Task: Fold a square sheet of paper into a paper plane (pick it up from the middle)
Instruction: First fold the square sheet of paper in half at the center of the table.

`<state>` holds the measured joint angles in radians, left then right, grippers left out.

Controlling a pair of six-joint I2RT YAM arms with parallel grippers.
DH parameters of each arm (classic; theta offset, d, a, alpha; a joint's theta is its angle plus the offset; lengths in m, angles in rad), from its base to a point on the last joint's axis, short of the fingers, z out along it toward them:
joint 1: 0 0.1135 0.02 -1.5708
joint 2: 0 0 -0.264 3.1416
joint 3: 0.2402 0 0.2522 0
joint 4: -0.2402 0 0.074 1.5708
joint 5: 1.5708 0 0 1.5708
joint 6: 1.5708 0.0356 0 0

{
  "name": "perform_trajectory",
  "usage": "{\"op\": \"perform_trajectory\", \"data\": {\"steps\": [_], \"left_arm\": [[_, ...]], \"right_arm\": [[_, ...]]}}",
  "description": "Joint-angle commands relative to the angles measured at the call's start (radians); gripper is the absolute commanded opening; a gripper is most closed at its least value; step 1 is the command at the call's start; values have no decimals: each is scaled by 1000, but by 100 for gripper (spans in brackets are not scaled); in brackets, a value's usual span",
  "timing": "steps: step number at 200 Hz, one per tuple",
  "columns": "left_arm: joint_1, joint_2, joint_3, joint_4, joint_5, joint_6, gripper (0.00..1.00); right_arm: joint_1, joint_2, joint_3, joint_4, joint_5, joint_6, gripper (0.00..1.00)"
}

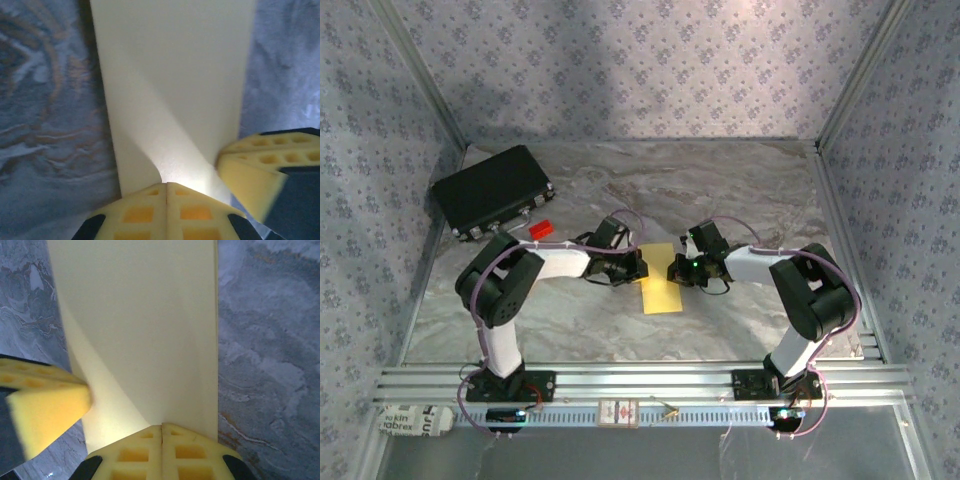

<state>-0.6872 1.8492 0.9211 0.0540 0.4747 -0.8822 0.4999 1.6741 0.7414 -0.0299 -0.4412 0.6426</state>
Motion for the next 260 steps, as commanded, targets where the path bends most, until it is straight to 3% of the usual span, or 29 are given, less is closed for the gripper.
{"op": "perform_trajectory", "data": {"steps": [1,126,195,260], "left_arm": [[0,27,-11,-14,-24,17,3],[64,70,123,-40,62,38,5],[67,111,121,-80,27,46,5],[79,105,221,-106,64,71,6]], "right_arm": [[-6,47,-51,-195,136,-6,0],[-8,49,-49,-197,134,-40,0],[-8,37,-54,-204,140,-37,0],[-12,37,-50,-205,137,-40,0]]}}
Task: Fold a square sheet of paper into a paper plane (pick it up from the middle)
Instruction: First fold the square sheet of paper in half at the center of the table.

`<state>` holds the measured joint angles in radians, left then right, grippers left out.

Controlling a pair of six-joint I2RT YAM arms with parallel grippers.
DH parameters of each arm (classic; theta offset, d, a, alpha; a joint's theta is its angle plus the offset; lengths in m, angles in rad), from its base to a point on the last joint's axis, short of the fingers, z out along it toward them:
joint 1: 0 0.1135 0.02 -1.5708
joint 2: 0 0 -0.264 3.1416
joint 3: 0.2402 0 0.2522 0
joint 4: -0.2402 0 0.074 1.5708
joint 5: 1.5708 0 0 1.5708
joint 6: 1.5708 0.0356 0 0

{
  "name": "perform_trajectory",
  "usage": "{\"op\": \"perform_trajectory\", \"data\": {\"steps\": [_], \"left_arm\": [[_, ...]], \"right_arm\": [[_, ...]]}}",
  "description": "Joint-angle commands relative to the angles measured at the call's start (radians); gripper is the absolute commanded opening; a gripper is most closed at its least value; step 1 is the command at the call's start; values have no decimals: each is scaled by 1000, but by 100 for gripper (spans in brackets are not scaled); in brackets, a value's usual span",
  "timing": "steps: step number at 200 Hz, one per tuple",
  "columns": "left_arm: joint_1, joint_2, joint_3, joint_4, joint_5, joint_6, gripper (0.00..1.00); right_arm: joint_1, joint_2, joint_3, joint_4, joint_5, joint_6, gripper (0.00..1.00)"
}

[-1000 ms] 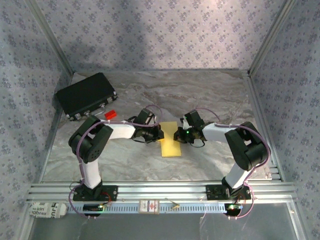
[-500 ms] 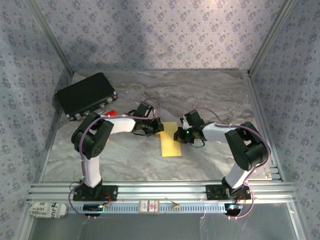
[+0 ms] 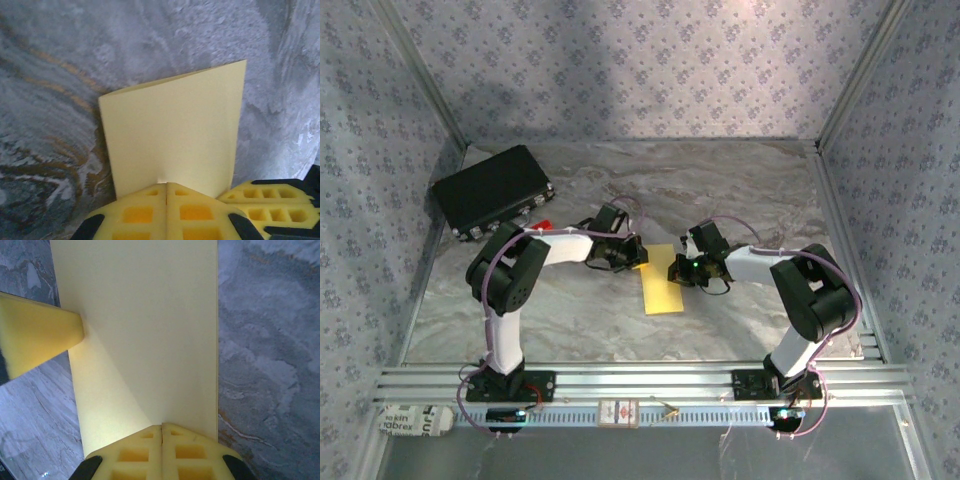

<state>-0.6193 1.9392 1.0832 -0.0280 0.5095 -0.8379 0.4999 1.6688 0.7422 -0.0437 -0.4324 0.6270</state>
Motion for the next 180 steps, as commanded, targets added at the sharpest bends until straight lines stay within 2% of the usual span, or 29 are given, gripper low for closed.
{"op": "perform_trajectory", "data": {"steps": [1,69,98,116,144,180], "left_arm": [[12,17,60,-24,31,27,6],[43,95,77,-26,27,20,6],[45,101,74,-32,27,22,6],[44,98,73,-38,26,27,6],[45,98,83,-39,41,29,5],[45,96,84,-35,49,22,5]], "right_arm": [[-11,43,-51,-191,129,-24,0],[-9,22,-64,-165,124,-22,0],[-11,-27,-76,-99,79,-7,0],[-9,-102,-79,-84,71,33,12],[-19,-240,-83,-169,128,52,29],[-61,-357,-147,-236,97,97,43]]}}
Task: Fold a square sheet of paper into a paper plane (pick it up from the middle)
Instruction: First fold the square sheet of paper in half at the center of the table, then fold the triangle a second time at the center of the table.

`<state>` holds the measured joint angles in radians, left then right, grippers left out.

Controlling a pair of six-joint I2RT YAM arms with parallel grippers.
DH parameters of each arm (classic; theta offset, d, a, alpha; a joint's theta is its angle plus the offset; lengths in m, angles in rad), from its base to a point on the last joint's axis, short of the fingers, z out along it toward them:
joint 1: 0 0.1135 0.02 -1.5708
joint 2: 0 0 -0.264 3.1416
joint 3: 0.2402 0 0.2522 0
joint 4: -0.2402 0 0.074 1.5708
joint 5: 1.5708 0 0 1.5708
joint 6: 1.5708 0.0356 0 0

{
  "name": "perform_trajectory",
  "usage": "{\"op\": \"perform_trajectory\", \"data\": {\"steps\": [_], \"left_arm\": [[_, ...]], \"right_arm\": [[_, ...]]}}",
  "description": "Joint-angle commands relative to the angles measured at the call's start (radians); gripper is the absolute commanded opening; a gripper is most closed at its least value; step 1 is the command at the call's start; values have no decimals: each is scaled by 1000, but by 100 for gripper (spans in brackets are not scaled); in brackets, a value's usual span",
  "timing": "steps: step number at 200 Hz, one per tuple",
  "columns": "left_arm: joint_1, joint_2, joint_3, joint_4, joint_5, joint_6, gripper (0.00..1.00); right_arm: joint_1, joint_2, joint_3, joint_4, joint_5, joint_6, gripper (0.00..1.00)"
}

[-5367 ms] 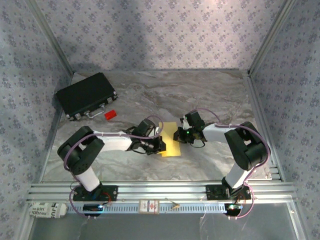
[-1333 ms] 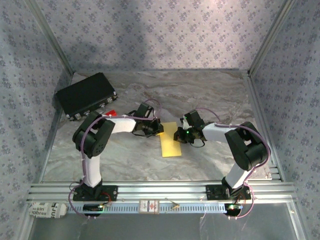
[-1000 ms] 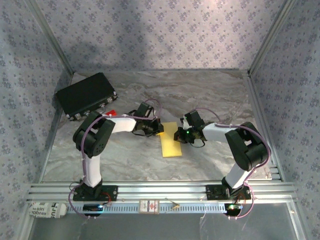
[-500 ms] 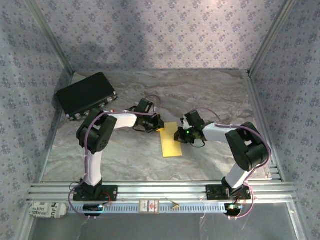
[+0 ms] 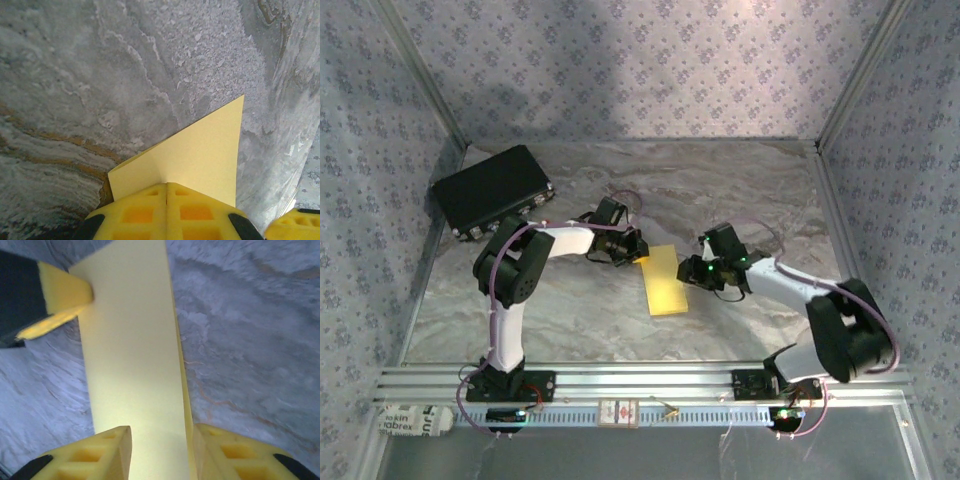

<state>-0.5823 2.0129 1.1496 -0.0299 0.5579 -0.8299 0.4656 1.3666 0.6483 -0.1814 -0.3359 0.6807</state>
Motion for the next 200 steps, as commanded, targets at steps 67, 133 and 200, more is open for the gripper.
{"op": "perform_trajectory", "data": {"steps": [67,133,200], "left_arm": [[7,25,16,-24,7,12,5],[8,34,31,-28,17,15,5],[8,39,30,-5,37,26,5]], "right_arm": [[-3,7,-74,-56,-185,68,48],[13,48,-65,-18,-217,74,46],[-22,49,-67,97,-280,81,44]]}}
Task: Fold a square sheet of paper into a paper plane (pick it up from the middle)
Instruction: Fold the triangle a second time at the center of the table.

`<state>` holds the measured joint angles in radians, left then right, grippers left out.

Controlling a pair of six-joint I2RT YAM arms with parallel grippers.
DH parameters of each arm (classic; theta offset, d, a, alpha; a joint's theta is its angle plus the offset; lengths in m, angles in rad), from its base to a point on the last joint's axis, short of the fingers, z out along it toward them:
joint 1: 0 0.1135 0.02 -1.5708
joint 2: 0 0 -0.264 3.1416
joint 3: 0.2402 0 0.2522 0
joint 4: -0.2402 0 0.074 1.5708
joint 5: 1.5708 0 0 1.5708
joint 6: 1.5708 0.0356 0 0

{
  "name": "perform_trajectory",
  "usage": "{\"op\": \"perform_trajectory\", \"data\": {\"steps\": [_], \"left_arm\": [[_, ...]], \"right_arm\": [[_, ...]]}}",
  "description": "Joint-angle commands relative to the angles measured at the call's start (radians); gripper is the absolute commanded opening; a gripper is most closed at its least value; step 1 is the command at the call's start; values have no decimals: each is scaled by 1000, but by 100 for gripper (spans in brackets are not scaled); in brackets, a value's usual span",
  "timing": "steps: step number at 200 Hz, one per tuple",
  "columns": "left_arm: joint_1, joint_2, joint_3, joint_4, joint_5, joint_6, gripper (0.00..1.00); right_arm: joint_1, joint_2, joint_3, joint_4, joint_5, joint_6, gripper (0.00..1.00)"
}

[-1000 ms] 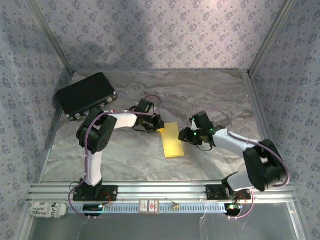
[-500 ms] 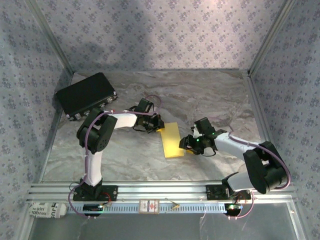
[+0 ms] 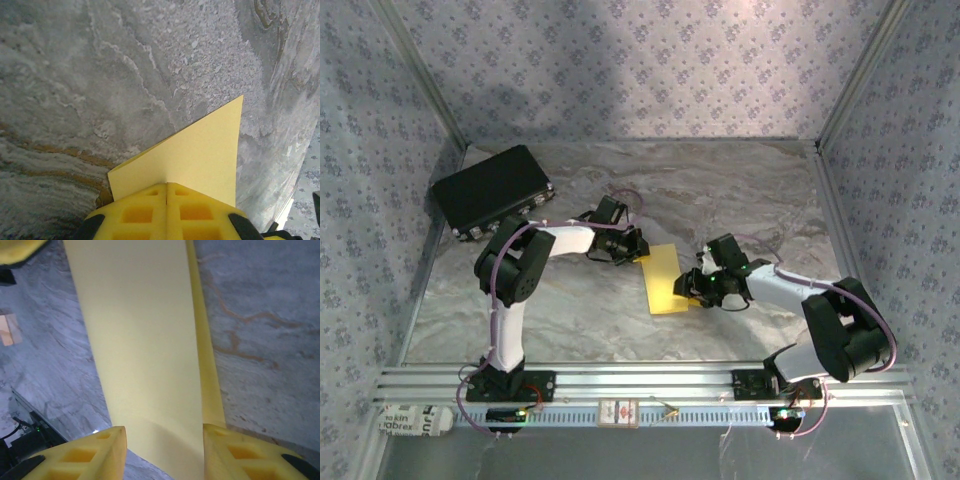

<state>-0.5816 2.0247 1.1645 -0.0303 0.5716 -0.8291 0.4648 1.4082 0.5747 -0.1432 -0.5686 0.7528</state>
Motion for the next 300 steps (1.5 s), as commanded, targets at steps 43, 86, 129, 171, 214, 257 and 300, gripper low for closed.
{"op": "perform_trajectory", "data": {"steps": [43,86,129,171,214,257,300], "left_arm": [[7,55,45,2,54,42,6],[7,81,78,-12,75,63,6],[8,96,115,-58,85,101,6],[7,87,132,-76,82,112,10],[7,-7,134,-94,48,115,28],[6,-161,110,-118,-18,120,42],[5,-302,0,-68,-77,117,44]], "right_arm": [[-75,60,15,134,-132,-3,45],[-108,105,10,200,-183,9,43],[-130,136,5,228,-196,10,37],[-141,167,7,249,-202,9,25],[-140,177,2,285,-173,48,6],[-135,166,-14,348,-114,138,2],[-125,160,-18,375,-99,179,4]]}}
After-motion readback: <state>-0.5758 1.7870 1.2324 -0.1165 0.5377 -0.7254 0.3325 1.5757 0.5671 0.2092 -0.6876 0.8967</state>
